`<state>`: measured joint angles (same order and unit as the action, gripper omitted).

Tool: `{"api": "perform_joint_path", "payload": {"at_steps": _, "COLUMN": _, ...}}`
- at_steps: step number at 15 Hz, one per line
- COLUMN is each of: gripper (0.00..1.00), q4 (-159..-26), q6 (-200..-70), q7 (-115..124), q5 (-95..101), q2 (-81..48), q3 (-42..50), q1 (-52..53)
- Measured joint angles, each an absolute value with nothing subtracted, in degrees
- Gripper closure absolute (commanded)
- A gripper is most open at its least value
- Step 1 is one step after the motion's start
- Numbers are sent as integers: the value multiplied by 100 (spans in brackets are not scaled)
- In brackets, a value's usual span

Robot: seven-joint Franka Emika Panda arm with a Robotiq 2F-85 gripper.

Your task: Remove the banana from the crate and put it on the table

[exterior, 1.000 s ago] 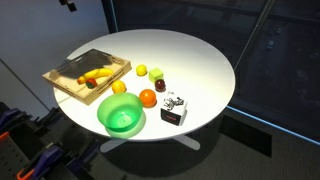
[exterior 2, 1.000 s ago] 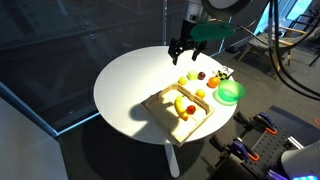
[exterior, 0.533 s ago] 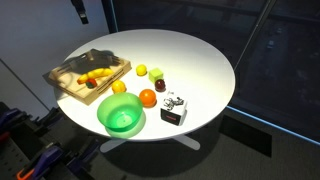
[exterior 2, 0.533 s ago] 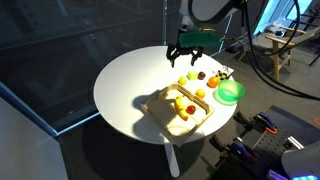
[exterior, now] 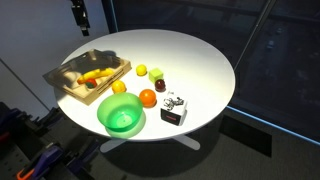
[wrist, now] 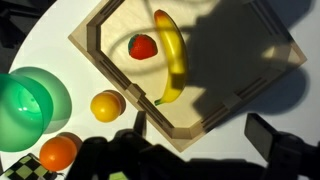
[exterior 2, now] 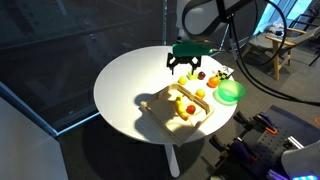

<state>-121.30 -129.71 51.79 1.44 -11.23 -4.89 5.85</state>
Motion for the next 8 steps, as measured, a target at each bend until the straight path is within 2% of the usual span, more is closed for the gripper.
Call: {"api": "perform_joint_path", "payload": {"at_steps": 8, "gripper": 0, "q4": -12143, "q6": -12931, "q7": 5306, "q5": 141, "q2": -1244, "q3": -408, "q1": 600}}
